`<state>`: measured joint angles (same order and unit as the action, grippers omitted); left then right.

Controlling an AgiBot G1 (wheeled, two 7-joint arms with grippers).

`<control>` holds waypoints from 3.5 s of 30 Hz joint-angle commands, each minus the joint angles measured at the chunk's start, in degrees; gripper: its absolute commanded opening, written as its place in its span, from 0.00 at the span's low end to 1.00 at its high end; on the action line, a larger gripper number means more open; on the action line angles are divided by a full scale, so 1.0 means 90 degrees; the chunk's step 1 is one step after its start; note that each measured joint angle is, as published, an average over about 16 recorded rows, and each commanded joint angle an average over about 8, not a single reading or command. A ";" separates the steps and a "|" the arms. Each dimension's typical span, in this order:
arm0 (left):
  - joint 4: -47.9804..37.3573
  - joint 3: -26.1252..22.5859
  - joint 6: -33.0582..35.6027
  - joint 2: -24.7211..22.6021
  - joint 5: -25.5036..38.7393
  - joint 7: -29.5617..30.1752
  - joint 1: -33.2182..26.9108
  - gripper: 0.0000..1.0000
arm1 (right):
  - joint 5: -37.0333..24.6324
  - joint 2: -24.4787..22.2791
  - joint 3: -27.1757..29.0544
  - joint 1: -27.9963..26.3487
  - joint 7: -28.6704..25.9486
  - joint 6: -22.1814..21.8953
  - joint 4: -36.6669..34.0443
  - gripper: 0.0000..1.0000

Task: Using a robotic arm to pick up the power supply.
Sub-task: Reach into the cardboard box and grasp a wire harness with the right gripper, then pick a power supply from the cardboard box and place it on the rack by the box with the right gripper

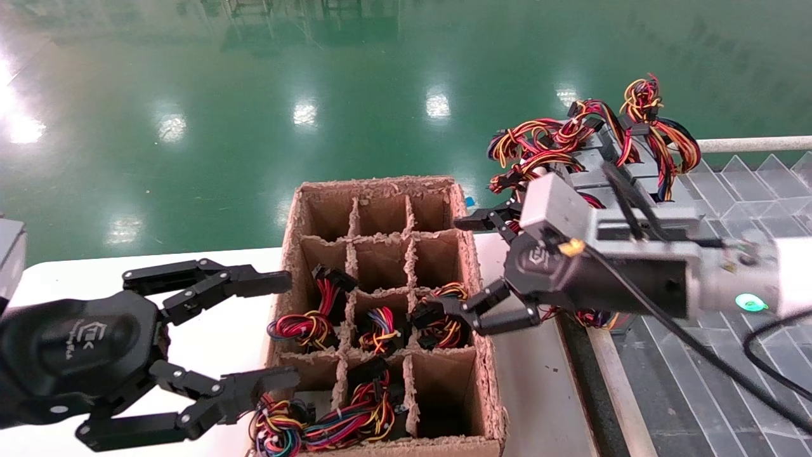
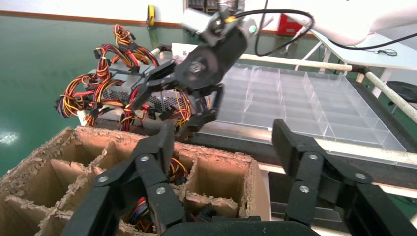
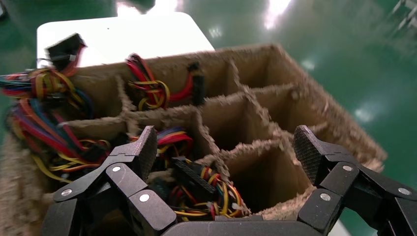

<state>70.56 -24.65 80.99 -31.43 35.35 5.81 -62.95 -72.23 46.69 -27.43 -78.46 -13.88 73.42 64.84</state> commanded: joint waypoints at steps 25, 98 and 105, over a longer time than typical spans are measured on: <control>0.0000 0.0000 0.0000 0.0000 0.0000 0.0000 0.0000 0.00 | -0.0678 0.0763 -0.0646 -0.0712 0.0171 0.0634 -0.2127 0.00; 0.0000 0.0000 0.0000 0.0000 0.0000 0.0000 0.0000 0.00 | 0.0471 -0.0794 0.0706 -0.1287 0.0513 0.0437 0.1106 0.00; 0.0000 0.0000 0.0000 0.0000 0.0000 0.0000 0.0000 0.00 | 0.0654 -0.1234 0.1139 -0.1545 0.0822 0.0338 0.1257 0.00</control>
<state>70.56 -24.65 80.99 -31.42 35.35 5.81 -62.95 -66.56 35.52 -17.33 -92.22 -6.67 76.48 75.86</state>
